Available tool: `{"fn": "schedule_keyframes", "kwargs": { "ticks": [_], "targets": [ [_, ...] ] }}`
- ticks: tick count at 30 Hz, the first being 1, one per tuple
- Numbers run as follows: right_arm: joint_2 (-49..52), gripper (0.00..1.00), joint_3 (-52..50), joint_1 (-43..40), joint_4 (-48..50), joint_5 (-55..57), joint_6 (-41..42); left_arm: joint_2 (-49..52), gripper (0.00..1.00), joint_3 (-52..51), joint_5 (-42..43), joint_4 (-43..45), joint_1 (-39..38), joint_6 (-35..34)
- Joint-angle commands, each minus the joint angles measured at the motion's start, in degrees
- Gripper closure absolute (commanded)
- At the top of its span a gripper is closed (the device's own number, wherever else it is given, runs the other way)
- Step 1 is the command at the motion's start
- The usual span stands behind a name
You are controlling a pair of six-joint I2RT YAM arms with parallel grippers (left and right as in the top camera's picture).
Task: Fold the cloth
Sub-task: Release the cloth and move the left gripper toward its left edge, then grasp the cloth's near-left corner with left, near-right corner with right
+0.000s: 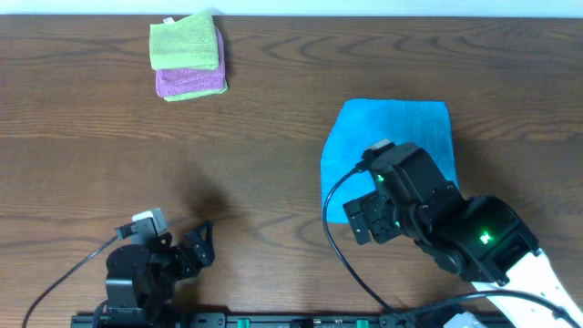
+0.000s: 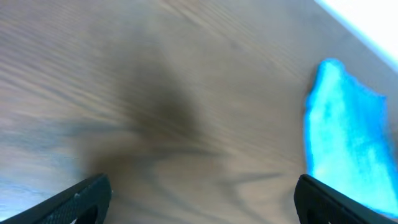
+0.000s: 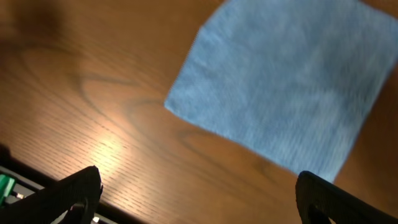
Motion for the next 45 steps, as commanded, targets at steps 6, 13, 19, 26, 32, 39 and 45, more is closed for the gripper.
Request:
{"fn": "schedule_keyframes", "kwargs": {
  "ticks": [6,13,19,26,32,39,45],
  "targets": [
    [-0.4,0.01,-0.4,-10.2,-1.4,-2.6,4.9,7.3,0.04,0.6,20.5,8.5,-0.3,-9.1],
    [-2.6,0.01,-0.4,-31.5,-1.3,-15.8,-6.3,34.1,0.04,13.5,20.1,7.3,-13.1,-4.7],
    [-2.7,0.01,-2.2,-41.3,-2.4,-23.3,-12.3,57.5,0.04,30.8,13.3,0.1,-30.5,-6.9],
    [-4.1,0.01,-13.0,-52.4,5.5,-37.4,-17.9,74.5,0.05,34.5,14.5,1.7,-37.2,-10.8],
    [-4.0,0.01,-20.6,-63.6,10.6,-51.0,-25.9,79.2,0.05,34.5,16.0,10.8,-37.3,-14.2],
    [1.2,0.01,-27.5,-69.1,19.1,-50.1,-21.8,84.2,0.05,34.5,15.9,18.7,-37.3,-18.1],
    [4.9,0.01,-28.0,-74.6,26.2,-45.3,-14.9,90.0,0.05,34.5,16.0,23.0,-37.5,-20.7]
  ]
}}
